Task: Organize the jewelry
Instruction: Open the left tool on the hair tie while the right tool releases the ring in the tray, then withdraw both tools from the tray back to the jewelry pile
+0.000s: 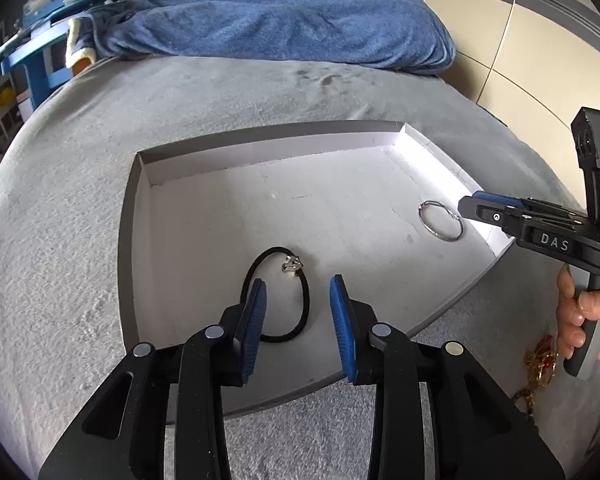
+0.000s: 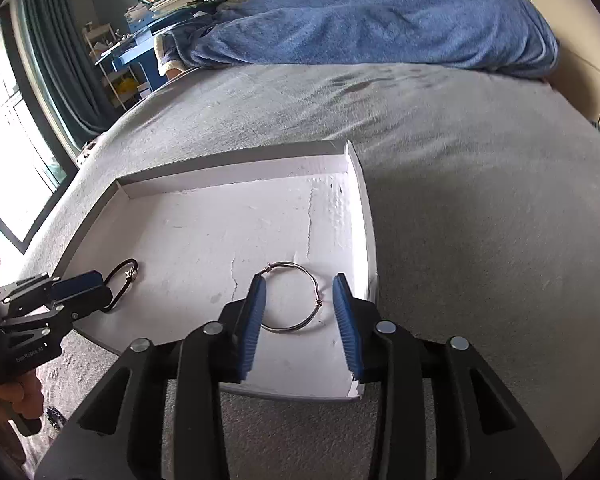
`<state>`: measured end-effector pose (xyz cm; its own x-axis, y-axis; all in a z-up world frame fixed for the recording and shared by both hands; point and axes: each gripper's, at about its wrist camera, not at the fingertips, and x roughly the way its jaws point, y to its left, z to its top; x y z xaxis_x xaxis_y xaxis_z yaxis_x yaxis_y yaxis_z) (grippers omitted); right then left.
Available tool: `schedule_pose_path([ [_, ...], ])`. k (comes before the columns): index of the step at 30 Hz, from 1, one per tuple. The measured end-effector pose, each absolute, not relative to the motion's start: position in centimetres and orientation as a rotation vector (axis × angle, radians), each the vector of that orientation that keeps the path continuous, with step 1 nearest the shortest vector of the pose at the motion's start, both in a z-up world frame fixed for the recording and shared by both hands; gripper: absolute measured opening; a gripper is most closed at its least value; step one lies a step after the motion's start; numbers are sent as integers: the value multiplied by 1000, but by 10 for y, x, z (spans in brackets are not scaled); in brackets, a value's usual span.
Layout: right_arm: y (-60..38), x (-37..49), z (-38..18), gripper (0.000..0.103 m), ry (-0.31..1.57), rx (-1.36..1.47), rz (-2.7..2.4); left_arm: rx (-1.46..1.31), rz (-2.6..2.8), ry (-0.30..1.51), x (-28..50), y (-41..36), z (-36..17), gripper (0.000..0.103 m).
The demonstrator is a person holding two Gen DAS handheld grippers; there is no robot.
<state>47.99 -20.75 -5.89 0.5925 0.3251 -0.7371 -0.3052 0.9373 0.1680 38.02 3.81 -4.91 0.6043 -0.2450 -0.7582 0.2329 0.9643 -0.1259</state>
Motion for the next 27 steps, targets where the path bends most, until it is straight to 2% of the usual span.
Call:
schedule_pose_path([
  [2, -208, 478, -55, 48, 846, 26, 367, -21, -280, 872, 379, 39, -48, 45],
  [4, -209, 476, -50, 50, 828, 25, 363, -27, -281, 854, 376, 40, -44, 57],
  [5, -210, 474, -47, 54, 816, 27, 362, -30, -285, 842, 375, 40, -41, 60],
  [7, -213, 469, -41, 61, 793, 34, 362, -38, -286, 817, 371, 40, -34, 73],
  [11, -218, 458, -31, 74, 765, 43, 360, -35, -264, 768, 358, 41, -20, 82],
  [13, -219, 448, -26, 77, 752, 38, 359, -26, -245, 742, 351, 42, -14, 88],
  [18, -218, 416, -9, 92, 703, 5, 366, -5, -199, 696, 320, 49, -1, 94],
  [23, -220, 382, -3, 97, 690, 10, 374, -59, -167, 685, 289, 64, 2, 95],
  [27, -222, 354, -1, 97, 685, 10, 382, -83, -150, 683, 262, 69, 2, 95],
])
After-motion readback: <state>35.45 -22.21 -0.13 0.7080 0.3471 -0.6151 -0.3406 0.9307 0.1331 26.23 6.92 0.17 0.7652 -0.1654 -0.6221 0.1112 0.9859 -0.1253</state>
